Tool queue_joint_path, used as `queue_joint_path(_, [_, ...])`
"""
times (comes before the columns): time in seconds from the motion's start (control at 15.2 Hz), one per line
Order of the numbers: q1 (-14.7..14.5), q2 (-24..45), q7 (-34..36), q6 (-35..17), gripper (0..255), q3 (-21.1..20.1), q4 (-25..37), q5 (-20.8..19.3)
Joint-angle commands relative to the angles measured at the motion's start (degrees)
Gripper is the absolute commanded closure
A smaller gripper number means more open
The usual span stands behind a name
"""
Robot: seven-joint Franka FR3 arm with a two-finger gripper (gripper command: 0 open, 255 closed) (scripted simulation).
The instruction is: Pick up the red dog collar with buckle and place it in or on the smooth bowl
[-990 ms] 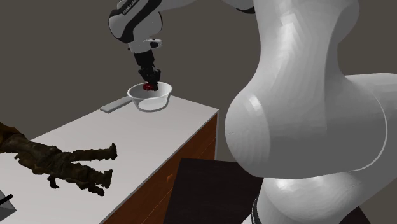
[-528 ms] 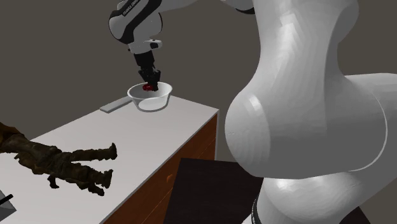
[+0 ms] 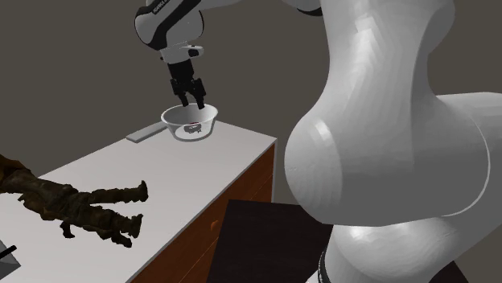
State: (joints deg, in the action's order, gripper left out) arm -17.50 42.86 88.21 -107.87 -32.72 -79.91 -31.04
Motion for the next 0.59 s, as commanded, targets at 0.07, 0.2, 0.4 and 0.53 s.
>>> queue_joint_path(0.07, [-0.7, -1.3, -0.9, 4.2, 0, -0.7, 3.2, 1.0])
queue_joint_path(0.2, [-0.7, -1.3, -0.8, 4.2, 0, -0.7, 3.2, 1.0])
queue_joint_path(0.4, [-0.7, -1.3, -0.8, 4.2, 0, -0.7, 3.2, 1.0])
queue_joint_path(0.53, [-0.7, -1.3, -0.8, 4.2, 0, -0.7, 3.2, 1.0])
